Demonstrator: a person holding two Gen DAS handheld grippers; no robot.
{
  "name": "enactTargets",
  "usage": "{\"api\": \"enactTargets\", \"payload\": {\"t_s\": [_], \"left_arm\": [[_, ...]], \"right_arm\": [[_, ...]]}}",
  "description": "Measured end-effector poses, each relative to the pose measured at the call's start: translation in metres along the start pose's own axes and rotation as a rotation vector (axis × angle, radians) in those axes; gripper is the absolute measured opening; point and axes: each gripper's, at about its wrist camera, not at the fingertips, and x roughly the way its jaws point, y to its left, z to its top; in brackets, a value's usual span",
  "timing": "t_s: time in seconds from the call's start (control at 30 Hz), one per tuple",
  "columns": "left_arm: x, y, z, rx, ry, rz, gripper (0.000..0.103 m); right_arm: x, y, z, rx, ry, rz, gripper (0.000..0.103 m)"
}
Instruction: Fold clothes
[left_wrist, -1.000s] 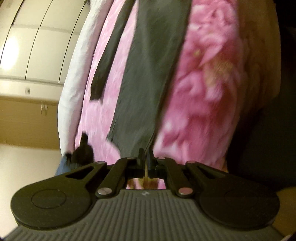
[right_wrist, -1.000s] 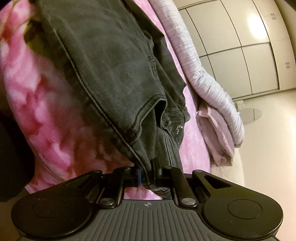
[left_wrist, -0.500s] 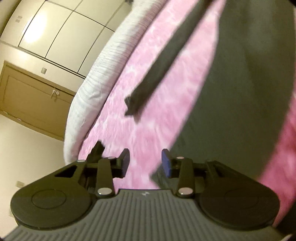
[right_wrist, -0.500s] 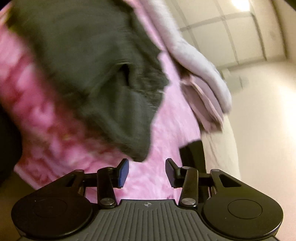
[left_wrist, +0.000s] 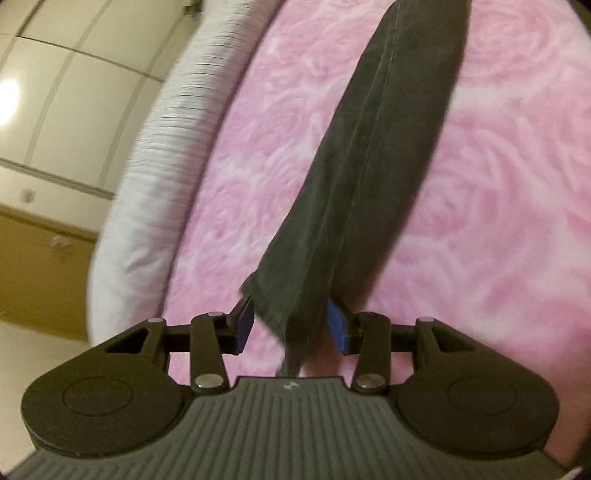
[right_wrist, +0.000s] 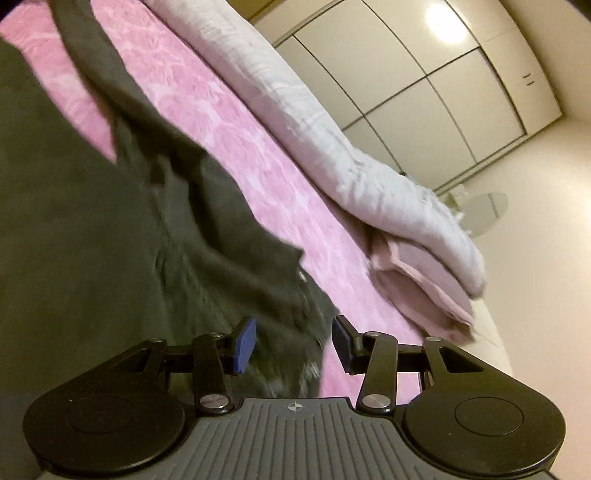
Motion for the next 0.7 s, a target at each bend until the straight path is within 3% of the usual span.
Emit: {"api": "enactTargets", "payload": {"t_s": [0.07,0.13,0.17,0.2,0.33,0.43,0.6,0.7], "left_arm": [[0.017,0.008,0.004,0.009,0.001,-0.068,0.039],[0.033,0.017,0.008,0.017,0.001,-0.136,0.020],[0.033,0.018,0.009,0.017,0.012,-0.149,0.003],[0.033,0.019,0.010,0.016,0.023,-0.161,0.002],[-0.010,0.024,0.012,-0.011,-0.002,-0.091,0.002],[-0.069,0.031,0.013,-0.053,-0.050,-0.021,0.002],[-0.174,0.045,0.029,-0.021,-0.097,0.107,0.002],[-0.202,0.074,0.043,-0.056,-0.093,0.142,0.003]], "right_arm": [[0.016,0.005,0.013,-0.009,-0.008,0.026,0.046],[0.030,0.011,0.025,-0.034,-0.015,0.048,0.046],[0.034,0.016,0.029,-0.047,-0.020,0.058,0.046],[0.035,0.023,0.031,-0.060,-0.028,0.067,0.046],[0.029,0.044,0.045,-0.093,-0.082,0.100,0.046],[0.015,0.054,0.052,-0.106,-0.133,0.128,0.046],[-0.014,0.065,0.061,-0.128,-0.203,0.157,0.046],[-0.028,0.065,0.065,-0.111,-0.250,0.168,0.046]]}}
